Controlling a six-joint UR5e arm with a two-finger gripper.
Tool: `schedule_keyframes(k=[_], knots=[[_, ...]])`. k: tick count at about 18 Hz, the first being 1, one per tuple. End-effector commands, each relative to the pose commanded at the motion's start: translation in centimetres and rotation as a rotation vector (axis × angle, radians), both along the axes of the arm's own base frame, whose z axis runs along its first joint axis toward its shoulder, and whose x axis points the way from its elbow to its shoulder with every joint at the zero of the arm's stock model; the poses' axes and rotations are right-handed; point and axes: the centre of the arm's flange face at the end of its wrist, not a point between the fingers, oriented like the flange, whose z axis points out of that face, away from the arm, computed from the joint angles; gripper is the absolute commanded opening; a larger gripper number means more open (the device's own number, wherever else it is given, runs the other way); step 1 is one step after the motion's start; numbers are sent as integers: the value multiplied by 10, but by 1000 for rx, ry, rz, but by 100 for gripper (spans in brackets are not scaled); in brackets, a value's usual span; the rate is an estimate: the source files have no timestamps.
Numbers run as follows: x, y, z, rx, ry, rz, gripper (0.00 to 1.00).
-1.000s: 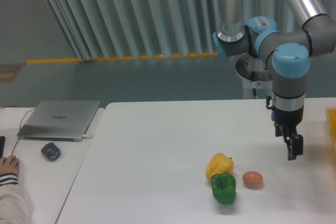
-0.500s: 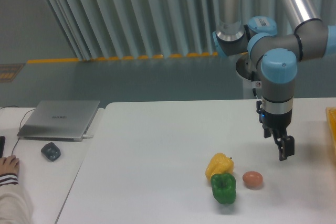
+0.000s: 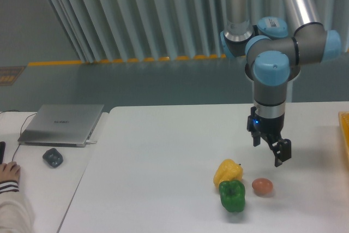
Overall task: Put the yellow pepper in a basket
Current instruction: 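Move the open gripper over the yellow pepper, then lower the gripper and close it on the yellow pepper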
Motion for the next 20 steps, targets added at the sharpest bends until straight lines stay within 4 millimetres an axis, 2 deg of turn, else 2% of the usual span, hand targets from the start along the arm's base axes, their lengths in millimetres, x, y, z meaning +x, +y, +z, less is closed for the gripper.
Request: schedule_keyframes(k=[5, 8, 13, 15, 20], knots=[[30, 20, -7, 13, -5, 82, 100], [44, 33, -24, -8, -15, 223, 100], [47, 37, -33, -24, -24, 282, 100], [61, 44, -37, -30, -22, 261, 100], [74, 62, -38, -24, -16, 232, 100]])
